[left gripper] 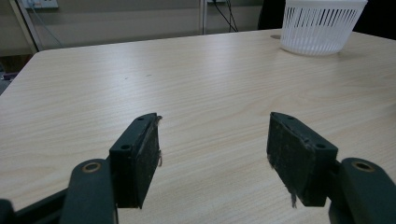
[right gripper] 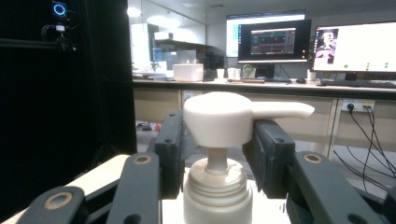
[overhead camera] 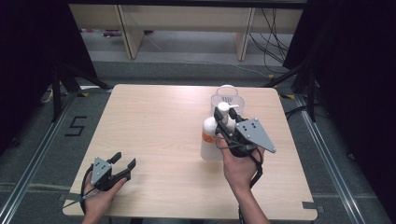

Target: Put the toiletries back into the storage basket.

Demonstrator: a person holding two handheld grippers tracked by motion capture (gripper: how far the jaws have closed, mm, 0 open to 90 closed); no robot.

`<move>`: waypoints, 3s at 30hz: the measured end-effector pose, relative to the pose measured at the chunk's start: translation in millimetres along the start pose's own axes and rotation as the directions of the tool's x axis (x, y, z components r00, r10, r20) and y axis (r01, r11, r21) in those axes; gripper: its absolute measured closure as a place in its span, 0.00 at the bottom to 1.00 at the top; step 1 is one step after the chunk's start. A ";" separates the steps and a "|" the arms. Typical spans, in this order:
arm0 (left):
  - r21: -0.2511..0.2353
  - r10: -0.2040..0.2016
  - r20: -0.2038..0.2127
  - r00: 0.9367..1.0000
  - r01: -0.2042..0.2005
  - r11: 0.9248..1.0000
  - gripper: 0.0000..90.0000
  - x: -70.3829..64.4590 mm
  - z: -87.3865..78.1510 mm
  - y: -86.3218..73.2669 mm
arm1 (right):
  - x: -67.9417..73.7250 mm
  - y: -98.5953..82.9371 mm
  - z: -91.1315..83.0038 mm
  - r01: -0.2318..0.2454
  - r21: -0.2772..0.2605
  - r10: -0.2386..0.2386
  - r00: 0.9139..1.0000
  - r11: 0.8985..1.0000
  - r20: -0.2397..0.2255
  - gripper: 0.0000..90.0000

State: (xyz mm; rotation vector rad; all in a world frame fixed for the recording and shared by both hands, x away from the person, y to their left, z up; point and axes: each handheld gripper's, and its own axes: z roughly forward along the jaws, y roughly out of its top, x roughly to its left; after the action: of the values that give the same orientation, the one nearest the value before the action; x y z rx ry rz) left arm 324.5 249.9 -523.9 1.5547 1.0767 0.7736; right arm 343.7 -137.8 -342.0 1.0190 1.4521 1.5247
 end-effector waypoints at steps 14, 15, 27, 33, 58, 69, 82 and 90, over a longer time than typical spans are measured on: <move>0.003 0.003 0.005 1.000 -0.003 1.000 0.38 0.6 0.0 0.2 | -8.4 4.9 -0.6 0.001 -0.004 -0.001 1.000 1.000 0.021 0.67; 0.002 0.003 0.005 1.000 -0.003 1.000 0.38 0.7 0.0 0.2 | -11.0 6.3 -0.5 0.026 -0.008 -0.026 0.999 1.000 0.030 0.67; 0.001 0.003 0.004 1.000 -0.004 1.000 0.38 0.7 -0.1 0.1 | -19.2 12.3 -1.0 0.001 -0.016 0.000 0.998 1.000 0.056 0.67; 0.003 0.004 0.004 1.000 -0.004 1.000 0.38 0.9 -0.4 0.3 | -28.1 13.2 1.4 0.015 -0.034 -0.012 0.997 0.999 0.082 0.67; 0.008 0.004 0.003 1.000 -0.004 1.000 0.38 1.0 -1.1 0.5 | -47.8 16.2 11.9 0.012 -0.026 -0.008 0.990 1.000 0.139 0.67; 0.005 0.007 0.000 1.000 -0.007 1.000 0.38 0.6 -1.0 0.4 | -56.6 20.6 18.4 0.030 -0.044 -0.023 0.988 0.999 0.155 0.67; 0.003 0.004 0.000 1.000 -0.004 1.000 0.38 0.5 -1.2 0.2 | -63.3 22.9 24.7 0.021 -0.042 -0.014 0.985 0.999 0.173 0.67; 0.005 0.004 0.001 1.000 -0.004 1.000 0.37 0.3 -1.5 0.3 | -65.3 21.2 27.6 0.014 -0.030 -0.008 0.985 0.999 0.173 0.67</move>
State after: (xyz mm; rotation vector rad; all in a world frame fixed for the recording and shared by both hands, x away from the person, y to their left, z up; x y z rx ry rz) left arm 323.3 250.7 -523.2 1.5615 1.0755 0.7730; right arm 393.5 -189.0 -322.3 1.0946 1.3074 1.4100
